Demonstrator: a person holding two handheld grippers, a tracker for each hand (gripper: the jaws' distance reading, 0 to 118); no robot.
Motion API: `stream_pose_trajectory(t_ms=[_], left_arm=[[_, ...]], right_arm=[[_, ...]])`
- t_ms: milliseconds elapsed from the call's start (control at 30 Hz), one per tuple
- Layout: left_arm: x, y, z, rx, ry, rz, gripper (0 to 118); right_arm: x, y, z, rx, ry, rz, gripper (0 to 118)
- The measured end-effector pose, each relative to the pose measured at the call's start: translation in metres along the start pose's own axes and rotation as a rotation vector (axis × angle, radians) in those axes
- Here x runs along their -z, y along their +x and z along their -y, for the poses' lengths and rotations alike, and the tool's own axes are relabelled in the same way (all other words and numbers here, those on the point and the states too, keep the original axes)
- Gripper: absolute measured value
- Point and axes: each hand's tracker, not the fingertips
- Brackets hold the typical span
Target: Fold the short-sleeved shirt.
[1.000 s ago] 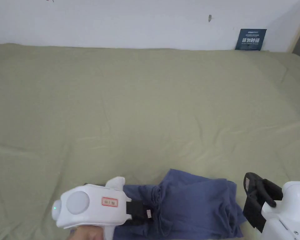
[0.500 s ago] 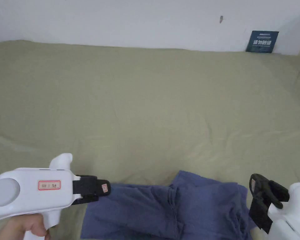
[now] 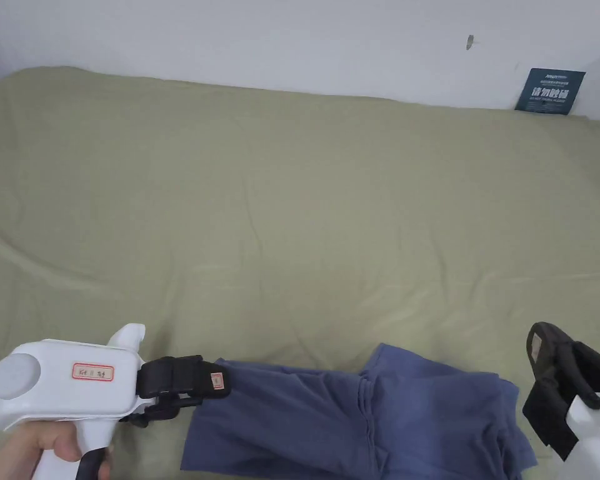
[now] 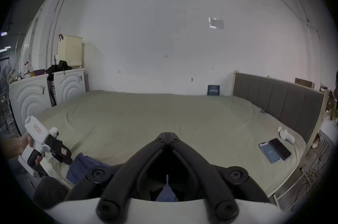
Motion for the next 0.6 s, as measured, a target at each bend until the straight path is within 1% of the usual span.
stream_pose_trajectory(t_ms=[100,167,200,233,267,300,333,400,500,600], left_arm=[[0.019,-0.002,0.000,0.008,-0.030,0.041,114],[0.028,-0.005,-0.004,0.005,-0.015,0.087,108],[0.032,-0.003,-0.006,-0.008,-0.026,0.079,104],[0.036,0.002,-0.006,-0.011,-0.031,0.066,79],[0.041,0.003,-0.005,0.020,-0.036,-0.024,24],[0.044,0.009,0.002,0.052,-0.040,-0.086,17],[0.045,0.010,0.002,0.037,-0.053,-0.063,17],[0.030,0.011,0.000,-0.018,-0.002,-0.029,16],[-0.002,0.017,0.000,-0.016,0.076,-0.060,16],[-0.046,0.018,-0.003,-0.017,0.169,-0.154,16]], right_arm=[[-0.001,-0.001,-0.003,0.001,0.020,0.006,0],[0.000,-0.001,-0.005,-0.003,0.012,0.013,0],[0.001,-0.001,-0.005,-0.004,0.009,0.015,0],[0.001,-0.001,-0.005,-0.002,0.008,0.016,0],[0.001,-0.001,-0.005,0.001,0.005,0.017,0],[0.002,-0.001,-0.006,0.002,0.001,0.023,0],[0.002,0.000,-0.007,0.004,0.002,0.025,0],[0.000,0.002,-0.010,0.005,0.014,0.030,0],[-0.002,0.005,-0.016,0.007,0.036,0.039,0],[-0.004,0.009,-0.022,0.011,0.051,0.043,0]])
